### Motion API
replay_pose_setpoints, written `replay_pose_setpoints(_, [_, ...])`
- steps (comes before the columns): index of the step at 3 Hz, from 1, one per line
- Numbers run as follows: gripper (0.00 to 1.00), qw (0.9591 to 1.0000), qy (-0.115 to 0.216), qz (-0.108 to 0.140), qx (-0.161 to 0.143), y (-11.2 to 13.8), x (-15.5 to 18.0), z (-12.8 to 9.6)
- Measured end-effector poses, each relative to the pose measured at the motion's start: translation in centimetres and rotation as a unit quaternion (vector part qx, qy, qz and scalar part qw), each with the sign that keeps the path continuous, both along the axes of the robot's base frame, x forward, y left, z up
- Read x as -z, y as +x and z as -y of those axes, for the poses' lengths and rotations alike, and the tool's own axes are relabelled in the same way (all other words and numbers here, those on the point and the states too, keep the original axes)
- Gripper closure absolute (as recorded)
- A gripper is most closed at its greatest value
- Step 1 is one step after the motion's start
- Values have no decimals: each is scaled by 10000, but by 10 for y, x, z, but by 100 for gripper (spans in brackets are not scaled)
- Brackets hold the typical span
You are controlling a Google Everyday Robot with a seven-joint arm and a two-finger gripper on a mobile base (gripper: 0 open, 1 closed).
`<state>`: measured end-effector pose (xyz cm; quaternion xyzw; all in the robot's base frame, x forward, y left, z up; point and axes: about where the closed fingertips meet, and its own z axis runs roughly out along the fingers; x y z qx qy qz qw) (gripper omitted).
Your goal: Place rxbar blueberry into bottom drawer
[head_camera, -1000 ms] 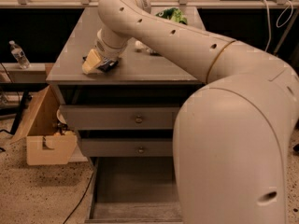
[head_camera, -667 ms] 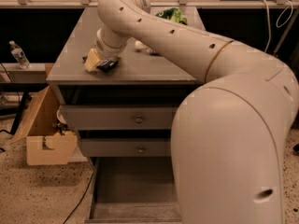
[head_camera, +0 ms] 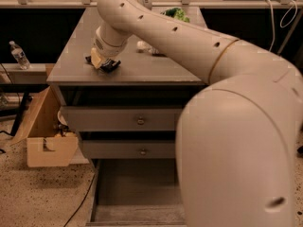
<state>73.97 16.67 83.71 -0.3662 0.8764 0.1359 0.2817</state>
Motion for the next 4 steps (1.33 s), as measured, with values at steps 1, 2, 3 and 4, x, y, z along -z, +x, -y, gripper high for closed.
replay_pose_setpoints(1, [100,9989,365,203,-232,-30,-33,19])
replay_pose_setpoints(2, [100,9937,792,372,-707,-70,-62,79])
replay_pose_setpoints(3, [100,9936,791,371,-709,-70,-62,79])
replay_pose_setpoints(4, [100,9917,680,285,-1050,-103,-73,80])
